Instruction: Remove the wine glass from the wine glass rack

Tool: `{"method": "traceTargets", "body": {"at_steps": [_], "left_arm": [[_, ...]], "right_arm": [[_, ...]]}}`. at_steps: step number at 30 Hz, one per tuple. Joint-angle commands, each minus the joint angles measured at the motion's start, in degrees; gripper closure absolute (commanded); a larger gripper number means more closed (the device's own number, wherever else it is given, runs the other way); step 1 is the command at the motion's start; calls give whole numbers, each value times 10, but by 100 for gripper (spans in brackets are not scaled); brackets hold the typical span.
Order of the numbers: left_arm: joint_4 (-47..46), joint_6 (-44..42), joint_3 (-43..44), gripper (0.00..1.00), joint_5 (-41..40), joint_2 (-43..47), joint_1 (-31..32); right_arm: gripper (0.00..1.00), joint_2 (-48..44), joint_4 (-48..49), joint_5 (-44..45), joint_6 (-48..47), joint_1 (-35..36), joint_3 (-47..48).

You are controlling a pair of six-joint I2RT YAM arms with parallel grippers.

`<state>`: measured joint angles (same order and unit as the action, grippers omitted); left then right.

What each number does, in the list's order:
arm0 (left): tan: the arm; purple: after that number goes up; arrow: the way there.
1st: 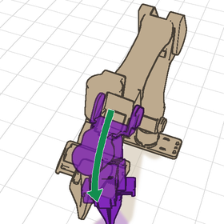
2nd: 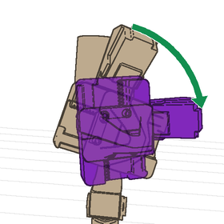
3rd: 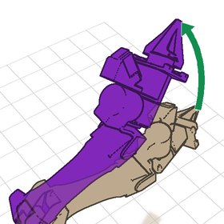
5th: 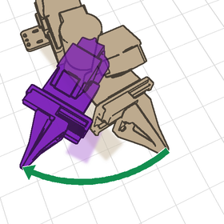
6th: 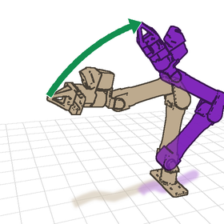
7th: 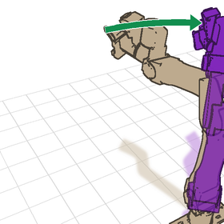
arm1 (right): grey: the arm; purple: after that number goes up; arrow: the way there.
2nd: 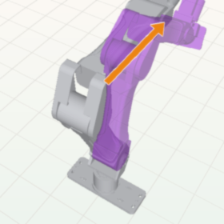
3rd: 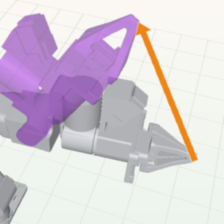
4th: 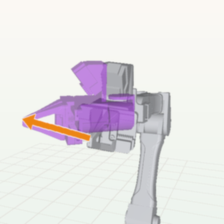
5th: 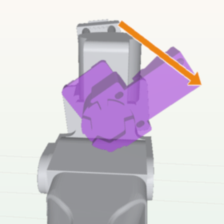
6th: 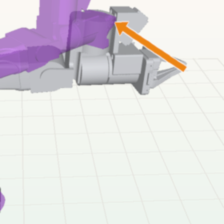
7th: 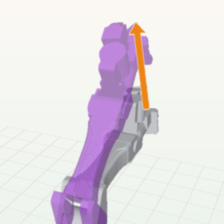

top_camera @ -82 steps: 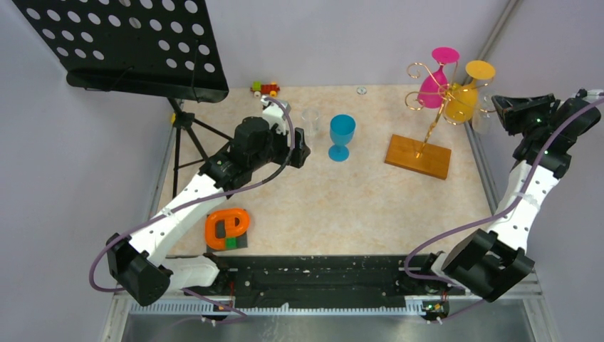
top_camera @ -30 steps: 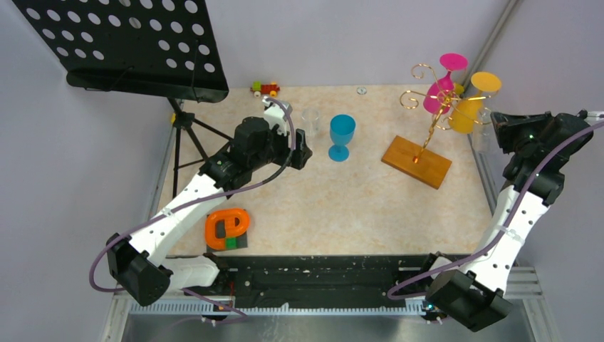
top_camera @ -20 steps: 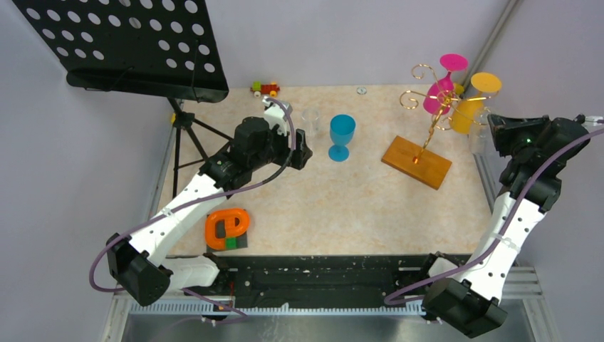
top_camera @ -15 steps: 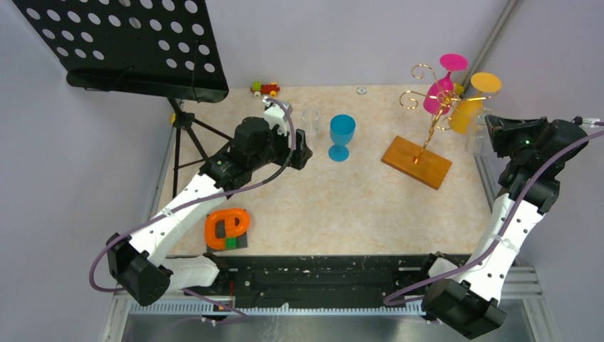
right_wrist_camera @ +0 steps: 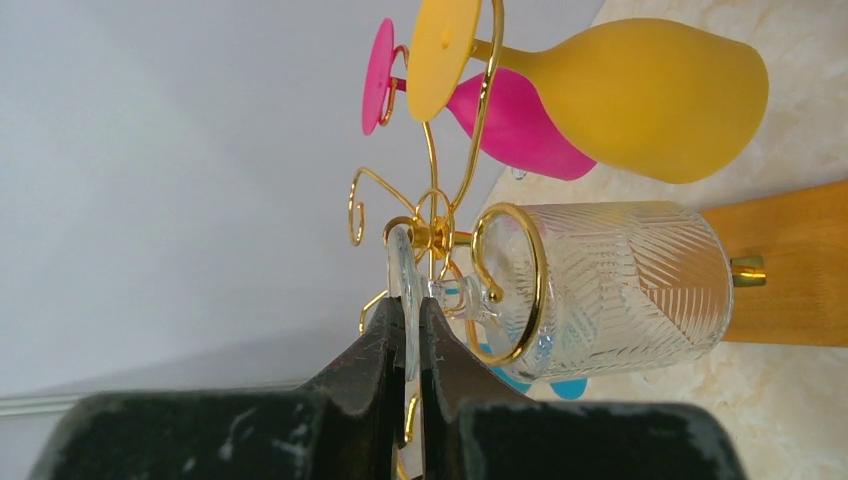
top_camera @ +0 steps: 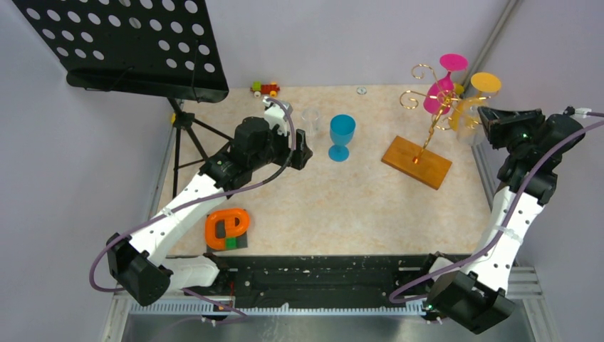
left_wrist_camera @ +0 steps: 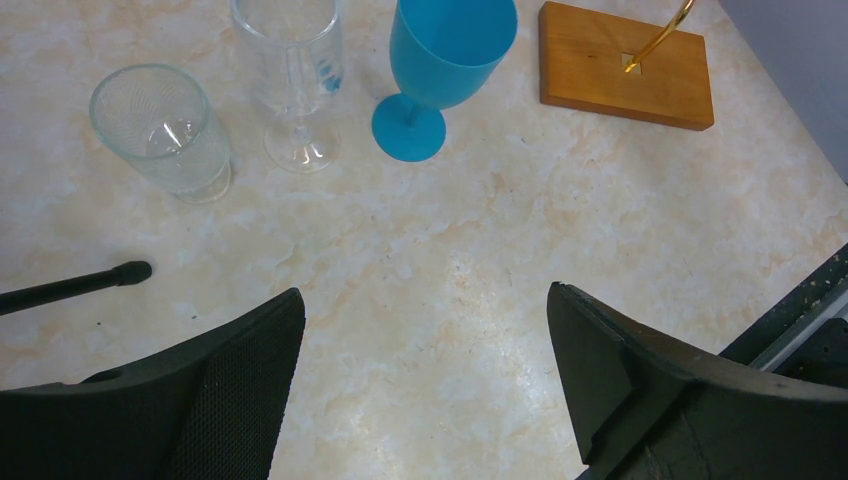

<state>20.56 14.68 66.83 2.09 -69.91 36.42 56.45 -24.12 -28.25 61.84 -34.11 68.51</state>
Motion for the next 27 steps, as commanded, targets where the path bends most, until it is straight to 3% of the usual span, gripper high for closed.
{"method": "traceTargets", "body": {"at_steps": [1, 14, 27], "left_arm": [[-26, -1, 3, 6, 5, 0, -2], [-23, 0, 7, 6, 1, -3, -3], [-19, 2, 11, 6, -4, -4, -3]], "right_arm": [[100, 21, 92, -16, 18, 8, 27], [100, 77, 105, 74, 13, 26, 87], [100, 42, 41, 227, -54, 26, 113]]}}
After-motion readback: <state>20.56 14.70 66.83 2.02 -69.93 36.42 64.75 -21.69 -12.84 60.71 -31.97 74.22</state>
